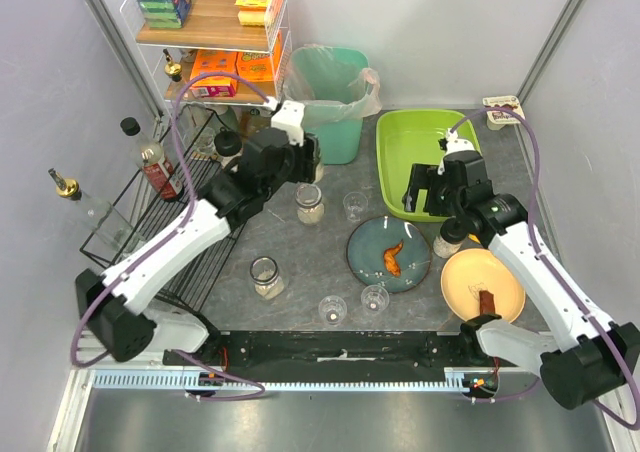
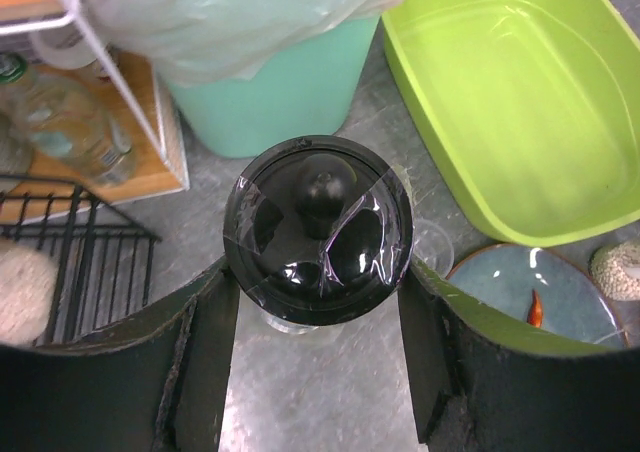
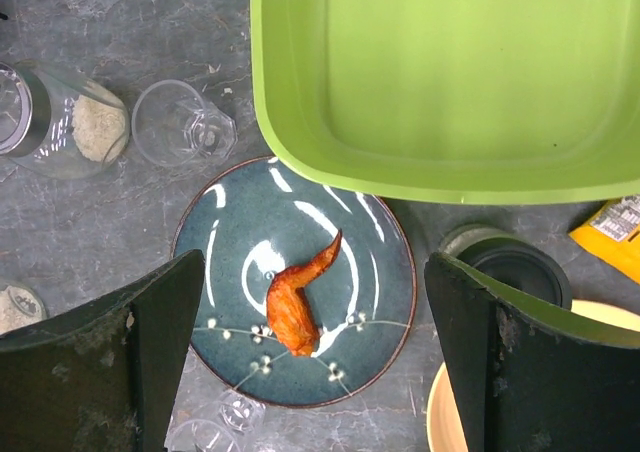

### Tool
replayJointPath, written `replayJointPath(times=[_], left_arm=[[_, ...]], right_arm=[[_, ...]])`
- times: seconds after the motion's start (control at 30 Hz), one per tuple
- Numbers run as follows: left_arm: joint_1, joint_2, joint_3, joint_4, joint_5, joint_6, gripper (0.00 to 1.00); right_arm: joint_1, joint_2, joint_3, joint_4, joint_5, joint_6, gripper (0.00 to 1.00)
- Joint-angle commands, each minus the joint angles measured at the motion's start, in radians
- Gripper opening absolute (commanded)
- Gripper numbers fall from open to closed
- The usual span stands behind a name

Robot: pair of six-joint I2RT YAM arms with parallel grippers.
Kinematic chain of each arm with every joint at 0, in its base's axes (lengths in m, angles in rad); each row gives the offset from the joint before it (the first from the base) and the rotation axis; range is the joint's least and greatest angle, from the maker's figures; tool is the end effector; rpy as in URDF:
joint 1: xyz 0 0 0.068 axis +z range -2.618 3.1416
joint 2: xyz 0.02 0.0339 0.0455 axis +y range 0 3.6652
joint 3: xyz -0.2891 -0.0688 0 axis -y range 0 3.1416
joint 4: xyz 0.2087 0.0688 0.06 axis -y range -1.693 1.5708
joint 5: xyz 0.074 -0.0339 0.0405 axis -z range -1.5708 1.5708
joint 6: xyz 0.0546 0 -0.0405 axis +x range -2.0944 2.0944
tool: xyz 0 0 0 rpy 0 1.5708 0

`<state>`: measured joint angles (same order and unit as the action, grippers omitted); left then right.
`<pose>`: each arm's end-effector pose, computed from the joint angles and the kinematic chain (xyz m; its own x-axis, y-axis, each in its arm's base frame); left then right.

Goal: Clear the kitchen counter

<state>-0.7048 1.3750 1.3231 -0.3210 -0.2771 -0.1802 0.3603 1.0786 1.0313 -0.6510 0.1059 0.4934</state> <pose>0.2330 -0.1785 0.4001 -0.3499 0.0713 -0.9341 0.3724 0.9255 -0.0689 0.1826 0.0626 0.3359 -0.6600 0.2546 -0.7068 0.0429 0.9521 0.3029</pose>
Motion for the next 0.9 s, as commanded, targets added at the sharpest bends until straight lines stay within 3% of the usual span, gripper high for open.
replayJointPath(times=[0.0,0.17,0.47,0.6,0.77,0.87], left_arm=[[-0.007,-0.166,-0.053,-0.068,-0.071,-0.054,0.54],[-0.005,-0.276,-0.071,-0.183,-0.146,-0.064,0.55],[0.045,-0.425,-0.134,-0.243,-0.332,-0.065,0.54],[0.154,-0.452,-0.159,-0.236,-0.332,-0.07,0.55],[0.352,-0.462,-0.166,-0.187,-0.223,-0.091,0.54],[0.401,-0.459,-0.191,-0.153,-0.183,-0.097,0.54]], right_arm=[[-0.004,0.047,0.072,0.063,-0.037,-0.026,0.98],[-0.004,0.092,0.084,0.102,-0.066,-0.03,0.98],[-0.003,0.138,0.093,0.129,-0.103,-0.026,0.98],[-0.004,0.144,0.098,0.134,-0.103,-0.029,0.98],[-0.004,0.142,0.095,0.134,-0.129,-0.029,0.98],[-0.004,0.139,0.09,0.134,-0.127,-0.029,0.98]])
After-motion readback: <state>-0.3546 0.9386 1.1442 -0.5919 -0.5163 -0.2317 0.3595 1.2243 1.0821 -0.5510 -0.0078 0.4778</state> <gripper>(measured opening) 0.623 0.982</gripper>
